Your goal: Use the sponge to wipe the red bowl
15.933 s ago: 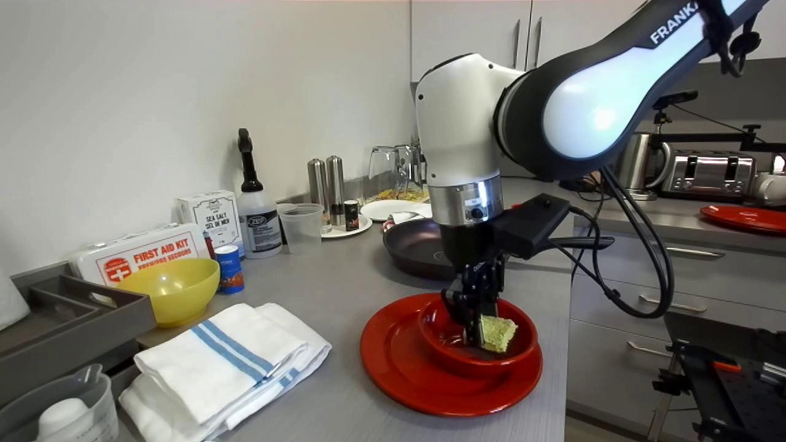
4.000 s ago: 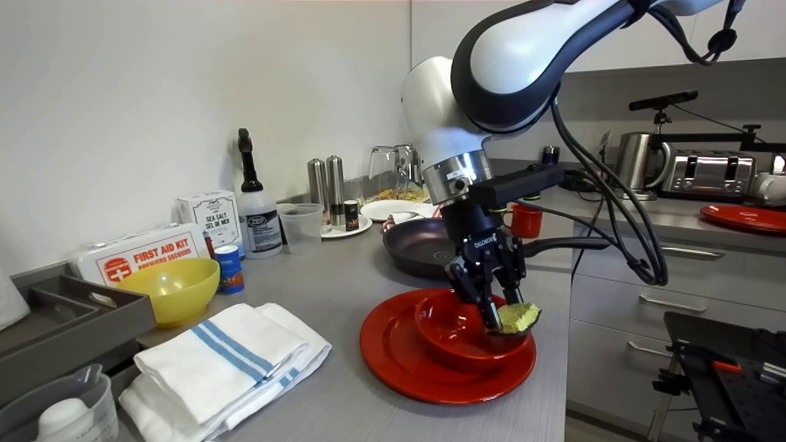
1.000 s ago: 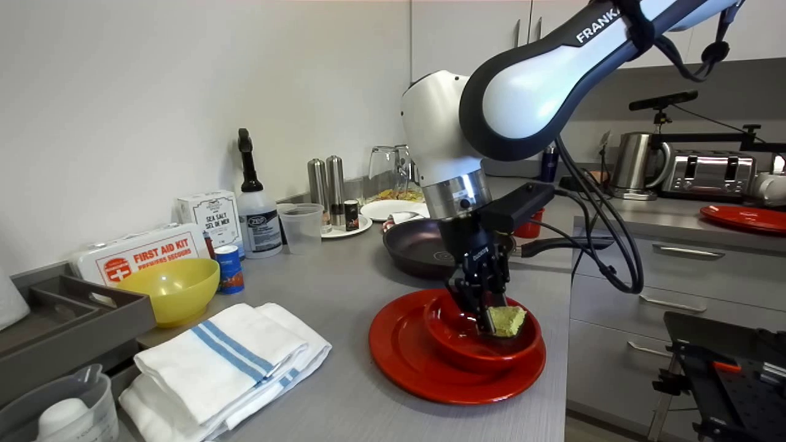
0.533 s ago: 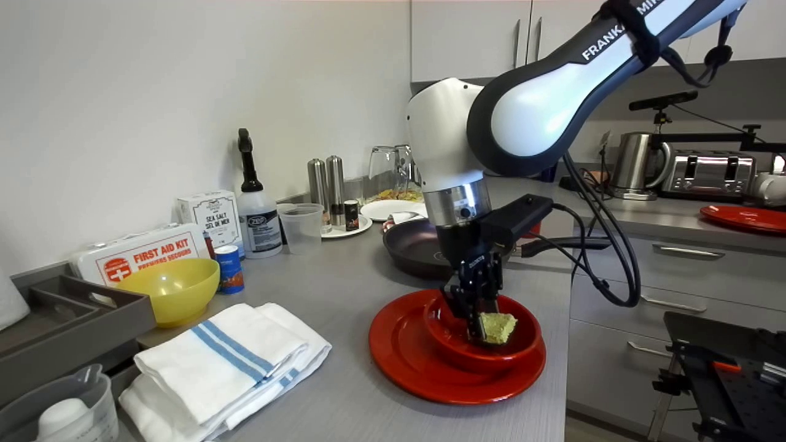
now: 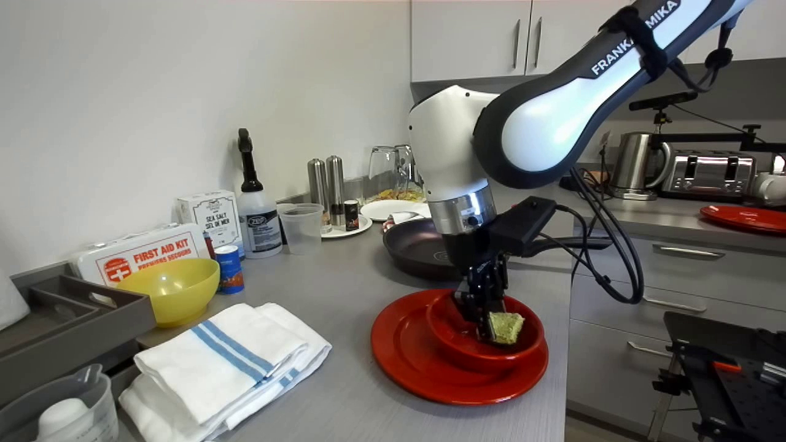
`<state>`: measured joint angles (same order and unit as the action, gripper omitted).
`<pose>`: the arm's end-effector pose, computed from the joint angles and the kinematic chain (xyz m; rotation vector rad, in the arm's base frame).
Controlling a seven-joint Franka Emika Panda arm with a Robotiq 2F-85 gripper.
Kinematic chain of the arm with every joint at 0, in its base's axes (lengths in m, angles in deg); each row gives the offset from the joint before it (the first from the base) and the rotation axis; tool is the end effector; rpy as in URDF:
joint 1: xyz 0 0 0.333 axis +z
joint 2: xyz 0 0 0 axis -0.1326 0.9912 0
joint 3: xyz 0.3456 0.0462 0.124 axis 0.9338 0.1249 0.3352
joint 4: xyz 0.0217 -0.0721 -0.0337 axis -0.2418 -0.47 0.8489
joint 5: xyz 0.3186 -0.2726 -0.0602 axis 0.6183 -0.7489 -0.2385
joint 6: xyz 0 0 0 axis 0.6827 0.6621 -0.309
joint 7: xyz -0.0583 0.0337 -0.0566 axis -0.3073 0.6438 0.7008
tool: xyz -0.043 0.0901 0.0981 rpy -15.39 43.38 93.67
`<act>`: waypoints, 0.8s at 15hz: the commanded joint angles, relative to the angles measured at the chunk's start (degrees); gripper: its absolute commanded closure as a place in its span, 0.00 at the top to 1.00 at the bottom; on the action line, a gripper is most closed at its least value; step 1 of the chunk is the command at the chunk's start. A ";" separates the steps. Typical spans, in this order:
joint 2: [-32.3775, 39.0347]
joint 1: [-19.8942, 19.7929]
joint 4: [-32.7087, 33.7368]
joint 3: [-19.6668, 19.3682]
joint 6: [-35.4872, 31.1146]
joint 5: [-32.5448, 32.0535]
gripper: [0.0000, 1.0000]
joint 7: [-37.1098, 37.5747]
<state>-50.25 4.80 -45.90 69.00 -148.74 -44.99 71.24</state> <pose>0.5874 0.1753 0.2752 2.9800 -0.2959 -0.3890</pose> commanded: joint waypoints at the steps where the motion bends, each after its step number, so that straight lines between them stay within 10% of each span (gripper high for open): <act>1: 0.03 0.74 0.34 -0.40 1.52 -0.80 0.23 0.28; 12: 1.06 0.82 2.27 -0.92 1.08 3.99 0.23 19.90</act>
<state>-50.13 4.84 -45.34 68.84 -148.47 -42.99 85.07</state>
